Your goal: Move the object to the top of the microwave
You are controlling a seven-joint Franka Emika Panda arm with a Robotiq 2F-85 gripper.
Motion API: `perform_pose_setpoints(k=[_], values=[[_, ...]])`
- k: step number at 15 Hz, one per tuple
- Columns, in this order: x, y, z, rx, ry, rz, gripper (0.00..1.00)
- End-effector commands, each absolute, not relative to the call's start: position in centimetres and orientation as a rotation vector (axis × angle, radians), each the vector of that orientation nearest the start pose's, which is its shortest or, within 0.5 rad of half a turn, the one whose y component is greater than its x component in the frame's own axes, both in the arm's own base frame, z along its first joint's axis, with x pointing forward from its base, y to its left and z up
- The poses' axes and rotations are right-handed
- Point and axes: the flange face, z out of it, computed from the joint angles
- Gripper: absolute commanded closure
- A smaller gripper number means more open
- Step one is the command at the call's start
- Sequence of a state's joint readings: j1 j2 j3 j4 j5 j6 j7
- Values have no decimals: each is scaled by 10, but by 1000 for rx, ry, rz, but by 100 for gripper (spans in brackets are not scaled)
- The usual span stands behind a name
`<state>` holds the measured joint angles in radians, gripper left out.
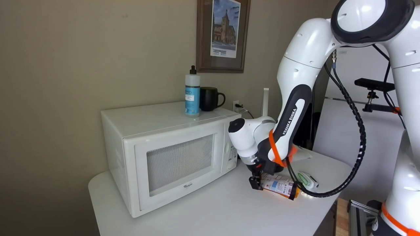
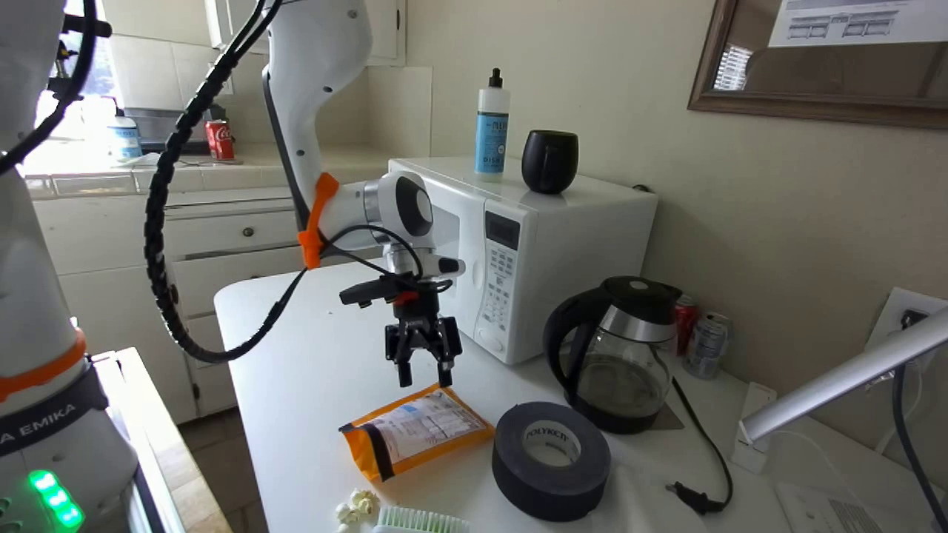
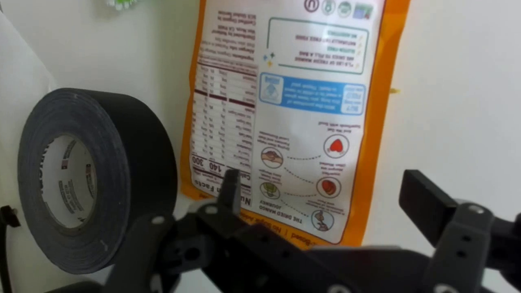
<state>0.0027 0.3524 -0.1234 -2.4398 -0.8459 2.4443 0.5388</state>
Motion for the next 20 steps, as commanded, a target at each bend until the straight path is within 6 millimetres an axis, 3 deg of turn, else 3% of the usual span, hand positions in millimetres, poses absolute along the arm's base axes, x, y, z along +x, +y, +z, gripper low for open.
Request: perform_pose_setpoints(k=[1,5,7,12,13,15,19,20], values=[[442,-53,124,2594,143,-292,3],[437,-50,119,2557,82,-303,22],[432,-48,118,2536,50,-306,22],[422,-57,116,2494,23,-283,39],[421,-60,116,2490,12,-281,59],[419,-65,115,2482,0,-275,66],[416,-65,115,2470,-33,-285,98],[413,-63,117,2470,-46,-293,100]])
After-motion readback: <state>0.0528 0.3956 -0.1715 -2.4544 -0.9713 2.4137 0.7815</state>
